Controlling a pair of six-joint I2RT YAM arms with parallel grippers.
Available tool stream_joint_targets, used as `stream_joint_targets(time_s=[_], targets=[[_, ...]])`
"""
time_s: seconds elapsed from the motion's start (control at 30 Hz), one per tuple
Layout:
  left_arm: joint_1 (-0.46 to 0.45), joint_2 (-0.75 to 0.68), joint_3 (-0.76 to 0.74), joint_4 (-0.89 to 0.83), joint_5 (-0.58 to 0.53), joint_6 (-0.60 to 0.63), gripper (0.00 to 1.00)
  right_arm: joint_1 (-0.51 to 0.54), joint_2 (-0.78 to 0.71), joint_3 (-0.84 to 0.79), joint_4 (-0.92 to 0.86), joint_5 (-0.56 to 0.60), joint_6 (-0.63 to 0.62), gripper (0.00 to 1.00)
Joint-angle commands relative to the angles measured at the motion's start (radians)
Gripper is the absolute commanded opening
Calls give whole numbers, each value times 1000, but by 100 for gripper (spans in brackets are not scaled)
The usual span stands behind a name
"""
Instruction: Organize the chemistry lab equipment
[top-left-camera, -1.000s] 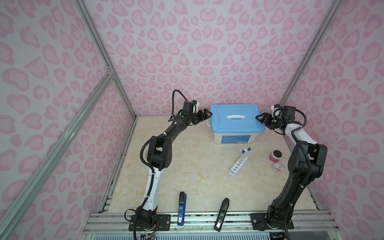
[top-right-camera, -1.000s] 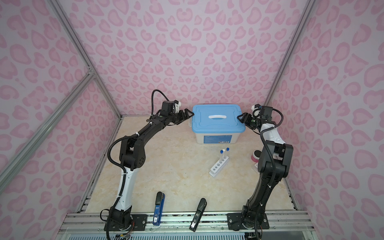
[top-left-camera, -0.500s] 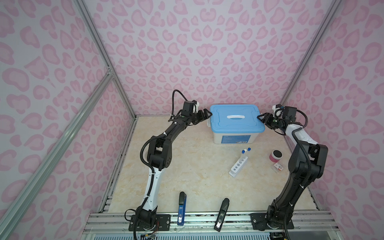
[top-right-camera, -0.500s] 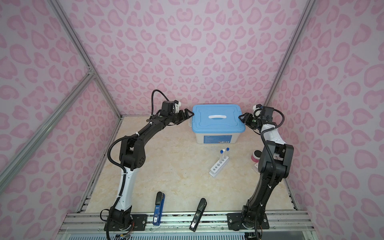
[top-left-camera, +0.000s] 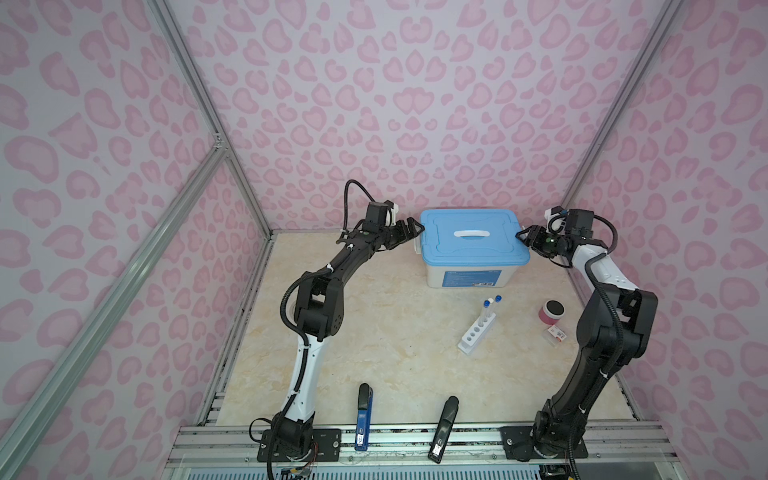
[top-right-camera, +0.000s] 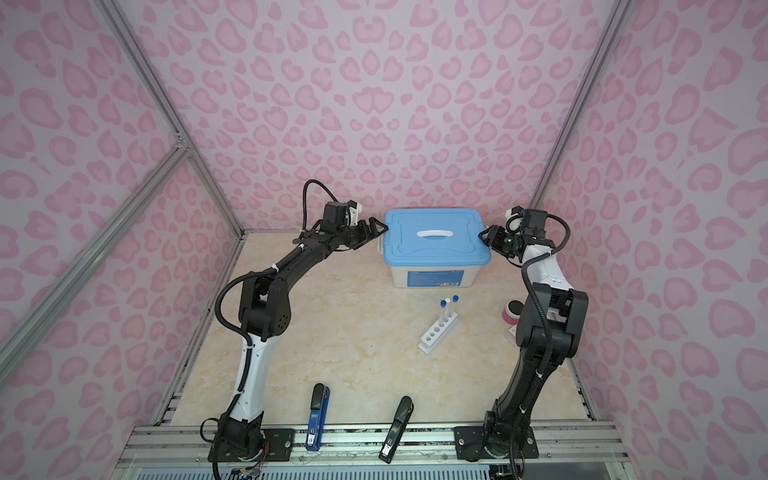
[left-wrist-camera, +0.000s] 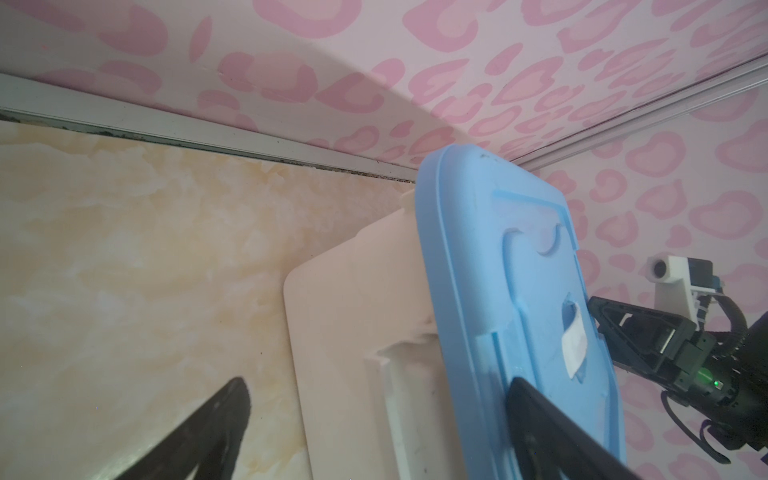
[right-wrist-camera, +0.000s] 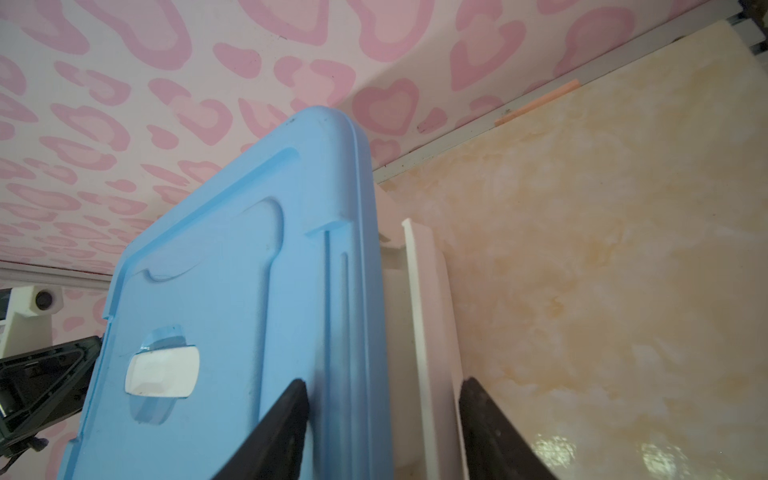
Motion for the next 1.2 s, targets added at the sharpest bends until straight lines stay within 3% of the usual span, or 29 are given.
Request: stream_joint_targets(time_s=[0.0, 0.47, 1.17], targets=[[2, -267, -5, -18, -9, 13, 97, 7, -2, 8, -53, 45, -30, 57], [2, -267, -8, -18, -11, 17, 97, 13, 6, 35, -74, 59, -26, 49], [4, -275, -20, -15, -7, 17, 97, 49, 15, 96, -177, 174, -86, 42]])
